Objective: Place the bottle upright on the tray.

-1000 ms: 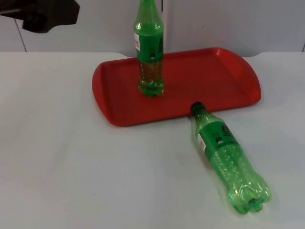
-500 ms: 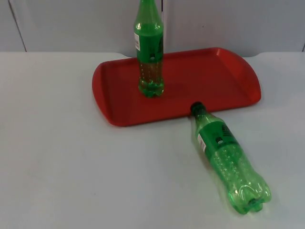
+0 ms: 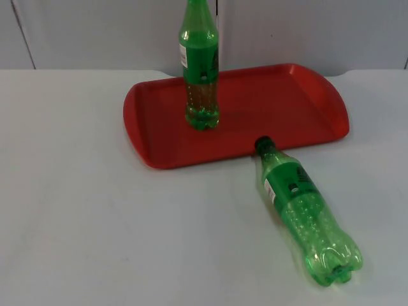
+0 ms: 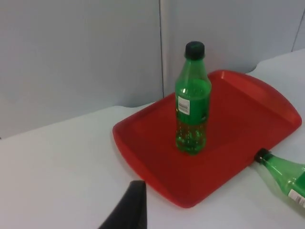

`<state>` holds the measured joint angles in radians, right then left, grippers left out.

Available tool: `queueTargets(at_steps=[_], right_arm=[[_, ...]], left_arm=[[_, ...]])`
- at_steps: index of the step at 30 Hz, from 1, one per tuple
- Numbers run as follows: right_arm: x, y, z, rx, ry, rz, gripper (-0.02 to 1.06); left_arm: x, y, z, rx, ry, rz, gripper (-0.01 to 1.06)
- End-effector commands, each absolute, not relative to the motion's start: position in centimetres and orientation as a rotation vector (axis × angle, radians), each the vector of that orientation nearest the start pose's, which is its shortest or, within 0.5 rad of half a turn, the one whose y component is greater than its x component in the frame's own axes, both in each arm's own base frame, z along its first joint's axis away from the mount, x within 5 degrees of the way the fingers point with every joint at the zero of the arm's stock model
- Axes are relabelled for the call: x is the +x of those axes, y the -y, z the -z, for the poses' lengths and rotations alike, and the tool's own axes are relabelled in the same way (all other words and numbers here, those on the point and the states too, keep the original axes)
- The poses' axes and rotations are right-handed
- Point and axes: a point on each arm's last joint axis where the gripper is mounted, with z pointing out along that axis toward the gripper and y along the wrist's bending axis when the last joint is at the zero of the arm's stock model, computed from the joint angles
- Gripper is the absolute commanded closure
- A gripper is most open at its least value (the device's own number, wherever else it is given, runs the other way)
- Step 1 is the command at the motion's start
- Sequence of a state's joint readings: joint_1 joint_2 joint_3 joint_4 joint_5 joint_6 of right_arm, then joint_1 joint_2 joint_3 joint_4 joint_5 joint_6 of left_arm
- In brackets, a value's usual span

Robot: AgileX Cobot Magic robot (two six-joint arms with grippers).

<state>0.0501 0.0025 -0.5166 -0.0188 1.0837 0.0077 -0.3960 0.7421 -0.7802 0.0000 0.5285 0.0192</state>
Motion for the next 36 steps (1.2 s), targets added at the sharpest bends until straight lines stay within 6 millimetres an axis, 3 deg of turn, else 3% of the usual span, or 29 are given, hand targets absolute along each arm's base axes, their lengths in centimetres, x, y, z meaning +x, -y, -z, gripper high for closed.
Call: queueTargets(at_steps=[1,36], right_arm=[[-0.7,0.2,-28.1,-0.035,-2.043,-0.014,0.00],[-0.7,0.2,-28.1,-0.035,-2.043,-0.014,0.00]], left_arm=[[13.1,5.5,-36.0,0.402,-1.949,0.259,0.00],[3.3,1.7,-36.6,0.402,-1.898,0.293,0.00]])
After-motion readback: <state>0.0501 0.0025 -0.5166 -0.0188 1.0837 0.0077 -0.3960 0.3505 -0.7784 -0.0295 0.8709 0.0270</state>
